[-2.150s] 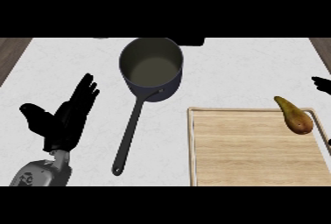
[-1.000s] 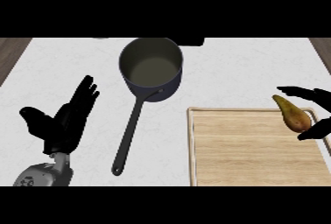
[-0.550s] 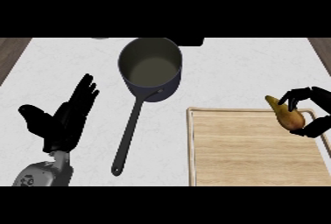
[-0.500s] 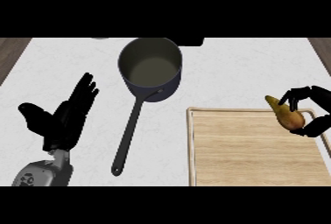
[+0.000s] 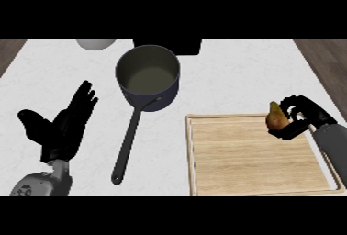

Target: Pick the pear from the tray and place it in the pot

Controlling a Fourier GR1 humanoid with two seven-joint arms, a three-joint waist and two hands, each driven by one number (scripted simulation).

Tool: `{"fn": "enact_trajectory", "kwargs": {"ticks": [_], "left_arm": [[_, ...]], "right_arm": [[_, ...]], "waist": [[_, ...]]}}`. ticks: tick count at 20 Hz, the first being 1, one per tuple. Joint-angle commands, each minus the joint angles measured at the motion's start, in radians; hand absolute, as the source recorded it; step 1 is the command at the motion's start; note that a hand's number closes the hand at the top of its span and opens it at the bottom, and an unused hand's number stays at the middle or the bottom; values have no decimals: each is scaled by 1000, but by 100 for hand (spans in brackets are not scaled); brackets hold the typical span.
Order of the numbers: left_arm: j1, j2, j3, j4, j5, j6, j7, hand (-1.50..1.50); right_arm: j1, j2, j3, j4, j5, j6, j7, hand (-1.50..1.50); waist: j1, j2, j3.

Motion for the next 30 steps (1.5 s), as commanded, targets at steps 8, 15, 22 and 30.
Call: {"fn": "enact_trajectory", "kwargs": {"ticks": [8,15,22,30], "left_arm": [[34,15,28,20,-6,21,18,0],[36,17,32,25,-3,18,19,0],[40,5,17,26,-7,14,10,0],[15,6,25,10,11,-4,3,0]], "right_arm": [[-60,128,55,-87,121,-386,441,150],[-230,248,132,-242,236,-544,663,150],[-460,402,234,-396,379,-570,940,150],[-701,511,309,-521,499,-403,1465,150]], "waist": [[-54,-30,14],[-54,-48,18],[-42,-45,25],[-9,1,36]]}}
